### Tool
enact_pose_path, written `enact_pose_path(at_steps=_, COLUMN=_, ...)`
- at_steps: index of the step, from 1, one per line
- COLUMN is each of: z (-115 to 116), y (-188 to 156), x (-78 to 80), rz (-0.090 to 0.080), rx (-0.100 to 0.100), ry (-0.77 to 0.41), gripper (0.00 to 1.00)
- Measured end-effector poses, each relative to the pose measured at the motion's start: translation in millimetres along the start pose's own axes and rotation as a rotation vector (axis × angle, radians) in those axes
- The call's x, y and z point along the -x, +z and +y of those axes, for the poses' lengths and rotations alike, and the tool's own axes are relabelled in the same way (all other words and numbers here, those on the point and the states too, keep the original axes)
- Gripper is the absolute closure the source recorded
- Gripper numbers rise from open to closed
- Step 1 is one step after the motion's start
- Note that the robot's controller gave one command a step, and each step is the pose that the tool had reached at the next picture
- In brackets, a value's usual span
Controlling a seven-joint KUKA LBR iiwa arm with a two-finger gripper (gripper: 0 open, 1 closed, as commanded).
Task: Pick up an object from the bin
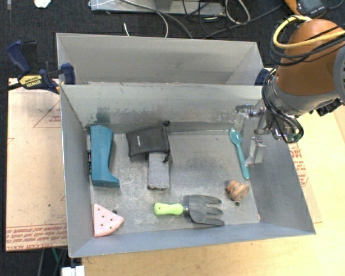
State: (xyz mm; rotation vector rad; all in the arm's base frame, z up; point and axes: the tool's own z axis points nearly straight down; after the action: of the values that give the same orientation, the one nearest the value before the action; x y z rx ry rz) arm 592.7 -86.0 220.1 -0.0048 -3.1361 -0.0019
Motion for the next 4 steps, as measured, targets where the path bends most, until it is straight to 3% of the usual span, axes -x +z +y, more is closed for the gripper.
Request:
enact_pose_path(at_steps=1, z=0, y=-5, x=1.3, rz=-0.008, rx=-0.001, ry=-0.002, gripper=0.00)
enact_pose_path(at_steps=2, z=33, y=36, x=-25.5, rz=-0.009, rx=0.000, ry=0.020, gripper=0.00)
enact_pose_path(at_steps=3, z=72, y=37, x=-10.7, rz=-0.016, rx=-0.003, ry=-0.059, gripper=0.00)
enact_pose_path(at_steps=4, z=102, y=84, x=-56.4, rz=-0.010, rx=0.000, ry=0.007, gripper=0.00)
